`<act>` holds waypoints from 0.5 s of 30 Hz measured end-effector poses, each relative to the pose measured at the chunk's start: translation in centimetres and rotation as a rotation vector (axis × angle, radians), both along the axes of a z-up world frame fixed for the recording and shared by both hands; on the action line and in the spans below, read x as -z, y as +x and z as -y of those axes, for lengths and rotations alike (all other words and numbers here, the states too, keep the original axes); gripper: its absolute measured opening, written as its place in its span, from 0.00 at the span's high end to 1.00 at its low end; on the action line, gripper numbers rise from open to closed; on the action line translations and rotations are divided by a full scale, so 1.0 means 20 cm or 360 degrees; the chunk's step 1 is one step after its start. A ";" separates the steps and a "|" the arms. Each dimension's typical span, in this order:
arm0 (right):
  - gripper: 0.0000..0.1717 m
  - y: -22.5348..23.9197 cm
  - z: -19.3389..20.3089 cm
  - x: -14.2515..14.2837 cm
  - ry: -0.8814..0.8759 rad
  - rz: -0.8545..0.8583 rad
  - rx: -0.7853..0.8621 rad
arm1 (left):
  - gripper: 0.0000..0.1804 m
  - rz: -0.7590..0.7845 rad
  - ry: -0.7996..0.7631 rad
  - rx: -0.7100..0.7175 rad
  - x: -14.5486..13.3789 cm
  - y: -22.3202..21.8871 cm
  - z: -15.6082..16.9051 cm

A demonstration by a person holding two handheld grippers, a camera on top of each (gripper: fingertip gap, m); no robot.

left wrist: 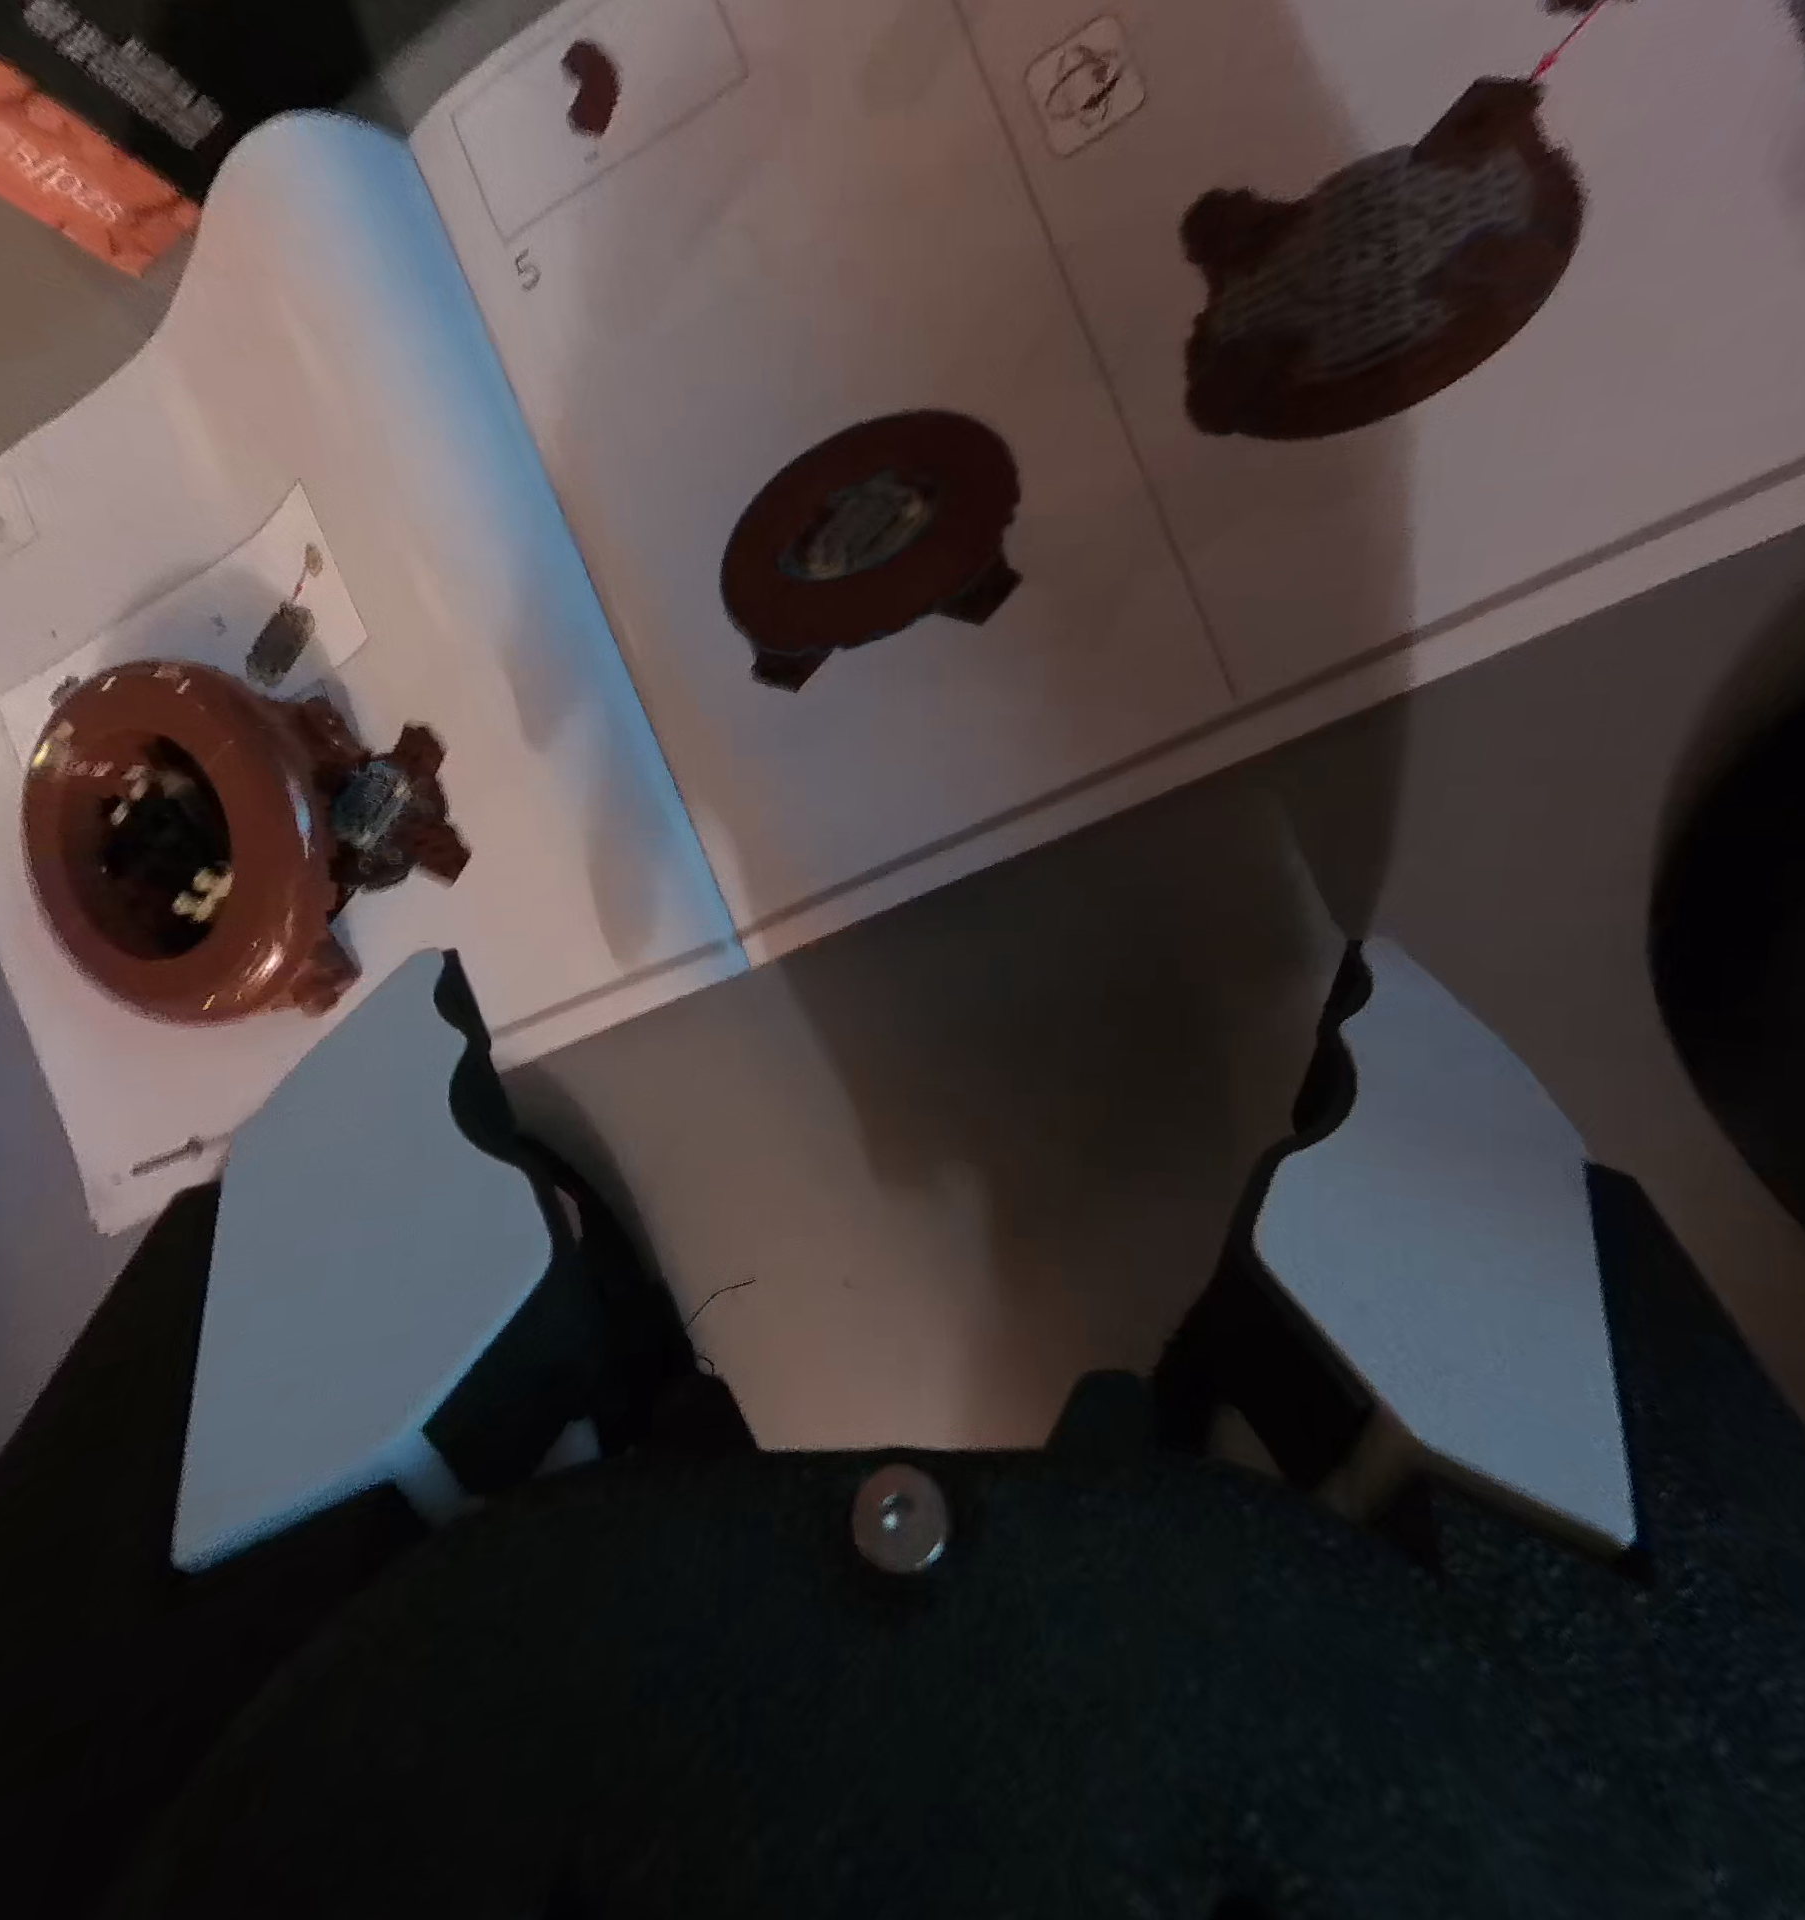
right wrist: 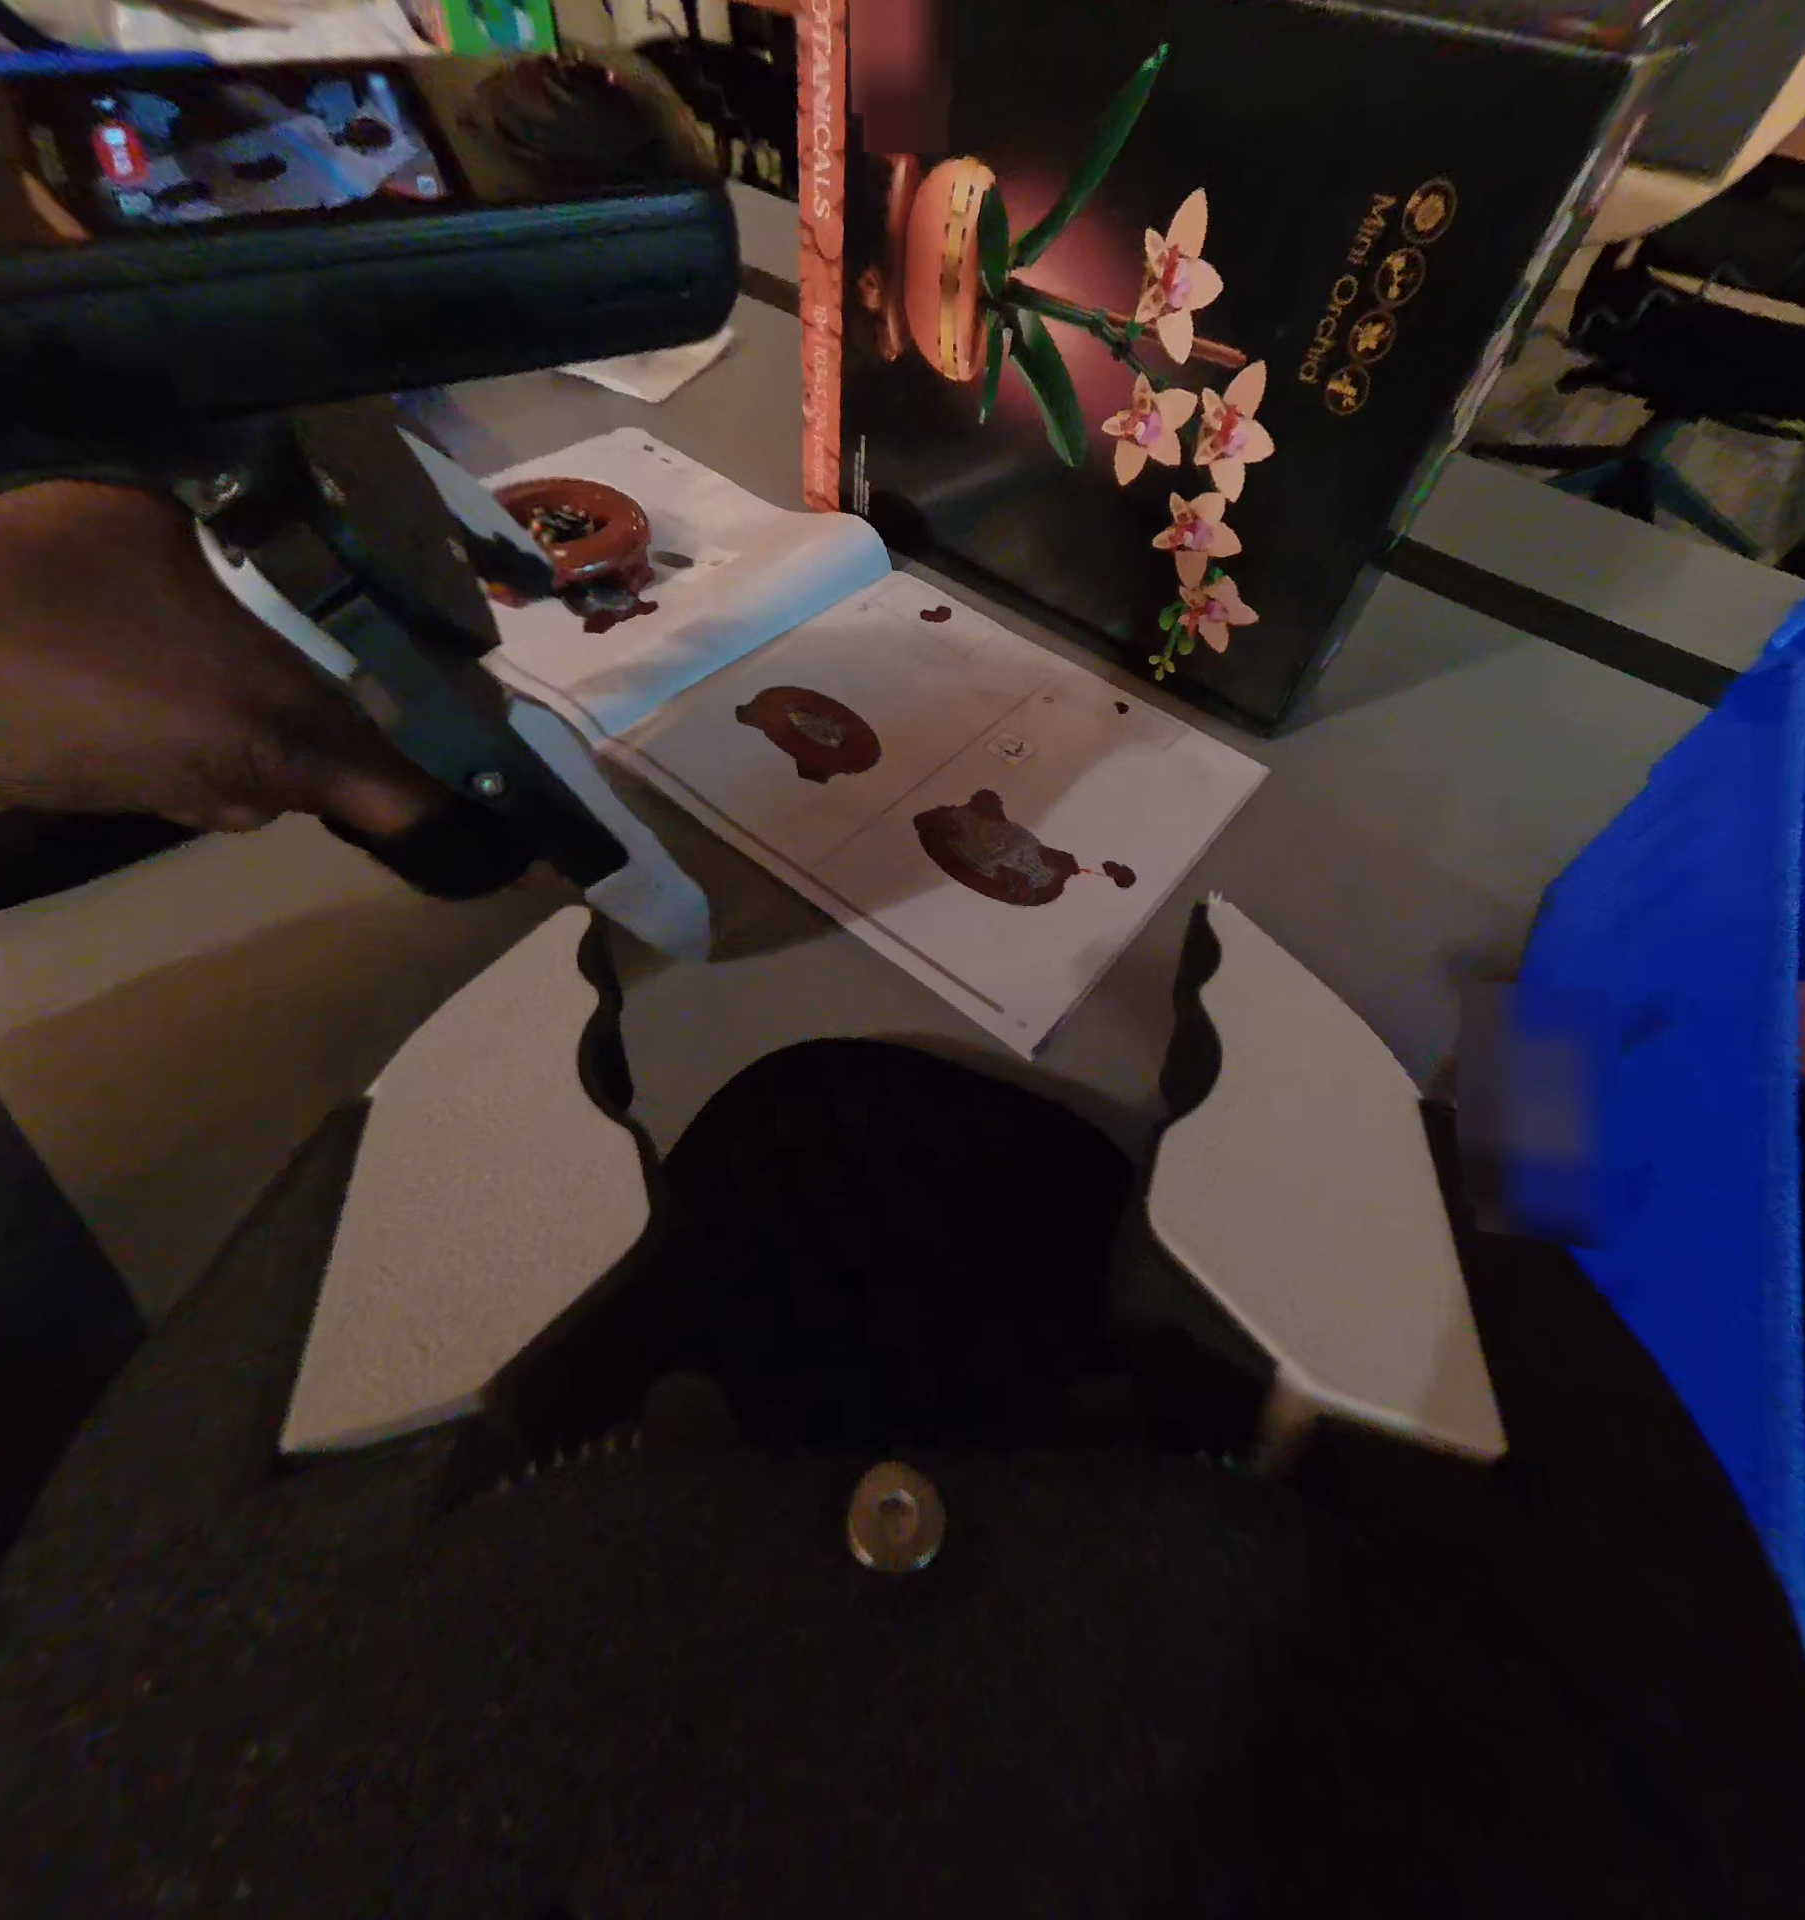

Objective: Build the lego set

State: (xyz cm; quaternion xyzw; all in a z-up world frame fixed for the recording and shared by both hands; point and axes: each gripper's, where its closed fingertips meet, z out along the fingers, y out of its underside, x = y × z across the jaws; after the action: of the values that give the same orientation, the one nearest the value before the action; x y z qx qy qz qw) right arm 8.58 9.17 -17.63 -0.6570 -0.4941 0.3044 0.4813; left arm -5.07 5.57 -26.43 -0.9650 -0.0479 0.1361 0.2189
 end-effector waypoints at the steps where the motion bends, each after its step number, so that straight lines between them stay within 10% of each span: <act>1: 0.42 -0.01 0.00 0.00 0.0003 -0.0029 -0.0012 | 0.19 -0.0011 -0.0015 -0.0011 0.00 0.00 0.02; 8: 0.41 0.01 0.00 0.02 0.0040 0.0028 -0.0124 | 0.19 -0.0037 0.0040 -0.0100 -0.02 0.04 0.08; 15: 0.56 0.66 0.05 -0.57 0.0424 -0.0886 -0.0378 | 0.19 -0.0027 0.0071 -0.0230 -0.01 0.02 0.13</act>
State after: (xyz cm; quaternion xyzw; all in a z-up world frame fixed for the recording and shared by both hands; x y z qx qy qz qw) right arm 21.88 8.25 -6.14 -0.4175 -0.4522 0.4591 0.6407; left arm -4.60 2.94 -26.21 -0.9527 -0.1185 0.1588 0.2303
